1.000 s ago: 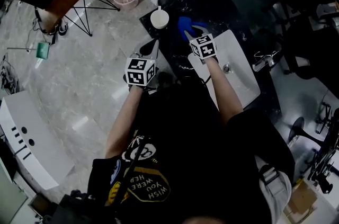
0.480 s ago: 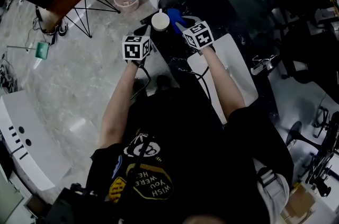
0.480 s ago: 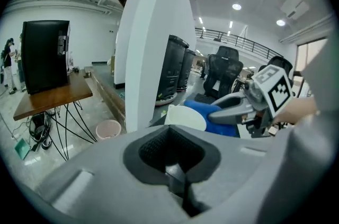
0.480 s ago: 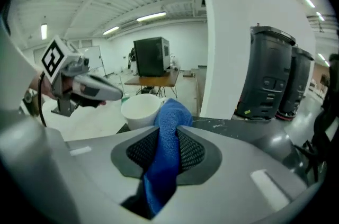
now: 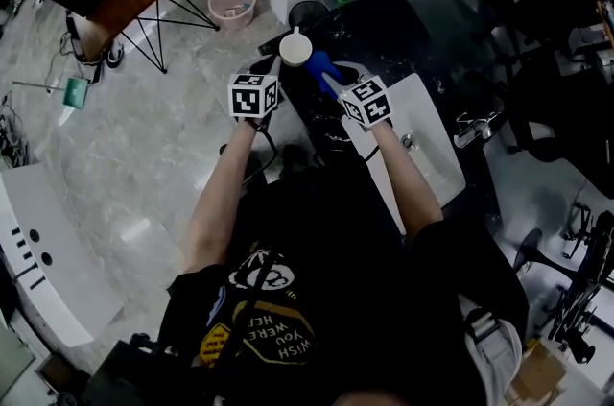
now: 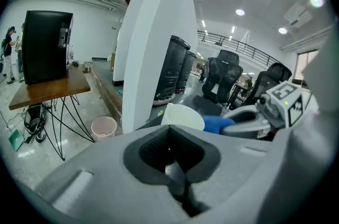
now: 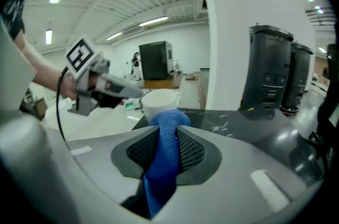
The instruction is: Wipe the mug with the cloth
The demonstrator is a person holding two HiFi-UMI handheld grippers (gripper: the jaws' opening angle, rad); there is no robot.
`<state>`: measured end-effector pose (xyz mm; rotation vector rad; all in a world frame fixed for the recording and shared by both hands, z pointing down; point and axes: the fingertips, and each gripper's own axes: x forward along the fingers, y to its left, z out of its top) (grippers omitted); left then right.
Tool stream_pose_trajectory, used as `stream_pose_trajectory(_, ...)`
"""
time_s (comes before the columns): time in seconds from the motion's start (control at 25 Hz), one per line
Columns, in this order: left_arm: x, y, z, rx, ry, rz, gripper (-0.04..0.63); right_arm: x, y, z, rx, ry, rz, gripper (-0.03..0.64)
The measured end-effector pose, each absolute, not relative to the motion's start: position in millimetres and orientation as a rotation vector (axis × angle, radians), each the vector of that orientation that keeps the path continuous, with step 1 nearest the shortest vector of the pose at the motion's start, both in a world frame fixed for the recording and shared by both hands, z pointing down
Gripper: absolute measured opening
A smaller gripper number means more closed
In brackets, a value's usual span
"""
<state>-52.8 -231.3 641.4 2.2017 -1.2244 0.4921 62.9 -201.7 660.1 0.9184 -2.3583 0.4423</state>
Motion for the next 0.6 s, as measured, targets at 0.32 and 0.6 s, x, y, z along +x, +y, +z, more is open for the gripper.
stream_pose_trajectory(0.32, -51.2, -231.7, 649.2, 2.126, -1.199, 0.426, 0.002, 38.3, -200.4, 678.8, 0.829, -2.245, 0.335, 0.091)
stream_pose_trajectory(0.6, -48.4, -232.3, 644.3, 2.146, -1.203, 0.409, 0.002, 40.7, -172.6, 676.4, 0.824, -2.324, 0.363, 0.091)
